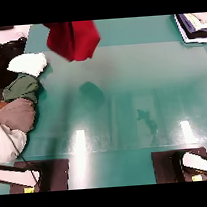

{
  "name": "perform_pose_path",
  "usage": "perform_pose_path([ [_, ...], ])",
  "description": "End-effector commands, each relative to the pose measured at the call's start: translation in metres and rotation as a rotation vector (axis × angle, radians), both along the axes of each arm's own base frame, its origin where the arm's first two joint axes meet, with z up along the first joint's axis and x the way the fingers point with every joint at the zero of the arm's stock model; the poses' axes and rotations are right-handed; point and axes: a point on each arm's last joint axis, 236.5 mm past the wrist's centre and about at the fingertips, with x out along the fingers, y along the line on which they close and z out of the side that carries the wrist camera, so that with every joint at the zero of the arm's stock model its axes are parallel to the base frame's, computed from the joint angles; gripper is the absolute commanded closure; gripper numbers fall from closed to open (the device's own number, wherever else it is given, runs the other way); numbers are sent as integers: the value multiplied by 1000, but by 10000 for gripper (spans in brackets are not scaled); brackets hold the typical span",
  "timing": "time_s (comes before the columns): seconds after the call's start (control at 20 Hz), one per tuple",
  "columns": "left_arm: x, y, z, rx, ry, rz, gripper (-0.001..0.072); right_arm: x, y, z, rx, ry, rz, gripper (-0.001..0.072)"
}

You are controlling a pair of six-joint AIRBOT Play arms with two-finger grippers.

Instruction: Fold the shirts.

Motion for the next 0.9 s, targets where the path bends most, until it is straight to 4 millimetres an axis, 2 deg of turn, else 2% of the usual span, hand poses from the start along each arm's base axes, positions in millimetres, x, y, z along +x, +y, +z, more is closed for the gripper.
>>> perform_pose_path([
  [0.0,-109,-35,73,-33,-137,-245,682,-10,3,35,1,-112,-48,695],
  [0.05,-127,-47,69,-22,-122,-290,682,-15,6,39,-5,-120,-45,695],
  [0.1,-143,-60,54,9,-87,-339,682,-21,9,43,-12,-128,-40,695],
  [0.15,-155,-71,29,69,-41,-388,683,-26,13,45,-19,-133,-33,695],
  [0.2,-164,-80,-5,163,15,-433,682,-31,16,47,-27,-135,-26,694],
  [0.3,-166,-90,-72,321,126,-436,682,-42,21,49,-43,-137,-11,695],
  [0.45,-154,-91,-156,426,264,-376,681,-52,27,54,-56,-149,-2,695],
  [0.5,-146,-84,-175,442,309,-341,674,-54,29,55,-59,-151,2,695],
  [0.6,-127,-53,-194,479,392,-233,109,-57,31,51,-66,-138,15,695],
  [0.65,-119,-33,-193,472,440,-178,55,-59,32,48,-70,-127,25,695],
  [0.8,-108,32,-193,466,535,-81,56,-60,33,47,-73,-119,32,695],
  [0.85,-103,51,-199,456,563,-40,56,-60,33,46,-73,-119,32,695],
])
